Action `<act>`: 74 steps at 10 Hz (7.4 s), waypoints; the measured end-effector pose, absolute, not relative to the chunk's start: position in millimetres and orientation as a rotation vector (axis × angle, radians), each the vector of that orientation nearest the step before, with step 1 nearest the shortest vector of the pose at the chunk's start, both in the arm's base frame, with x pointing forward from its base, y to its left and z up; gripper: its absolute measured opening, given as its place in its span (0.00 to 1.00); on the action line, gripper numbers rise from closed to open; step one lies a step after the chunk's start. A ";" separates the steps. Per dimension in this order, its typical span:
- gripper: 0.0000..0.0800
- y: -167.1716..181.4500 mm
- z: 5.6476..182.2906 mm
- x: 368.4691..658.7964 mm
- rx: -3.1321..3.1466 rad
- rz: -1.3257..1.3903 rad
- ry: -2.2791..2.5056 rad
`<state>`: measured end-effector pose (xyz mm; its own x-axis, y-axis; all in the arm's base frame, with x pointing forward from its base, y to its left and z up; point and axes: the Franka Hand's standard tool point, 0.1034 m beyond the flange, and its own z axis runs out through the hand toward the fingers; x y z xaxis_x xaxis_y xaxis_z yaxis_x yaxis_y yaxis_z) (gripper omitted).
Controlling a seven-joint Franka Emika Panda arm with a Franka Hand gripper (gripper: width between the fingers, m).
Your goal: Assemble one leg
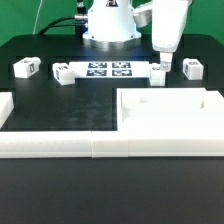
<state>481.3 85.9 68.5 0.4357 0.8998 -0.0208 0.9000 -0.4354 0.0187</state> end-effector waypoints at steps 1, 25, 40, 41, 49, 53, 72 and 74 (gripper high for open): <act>0.81 86.6 65.6 475.4 2.795 0.018 1.415; 0.81 159.3 30.0 359.1 2.884 -1.053 0.155; 0.36 167.9 7.4 344.6 2.777 -1.303 0.194; 0.36 167.9 7.4 344.6 2.777 -1.303 0.194; 0.36 156.8 71.5 371.9 2.789 -1.298 0.214; 0.36 162.8 78.8 387.8 2.878 -1.118 0.223; 0.36 125.5 121.4 558.5 3.116 0.769 0.370; 0.36 124.2 117.5 565.1 3.115 0.776 0.369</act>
Offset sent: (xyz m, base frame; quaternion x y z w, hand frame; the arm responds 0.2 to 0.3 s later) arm -0.0243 0.0216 -0.0015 0.0177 -0.0014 0.3489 0.9370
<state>565.1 124.2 117.5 0.8589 0.1982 0.4722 0.2411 -0.9700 -0.0315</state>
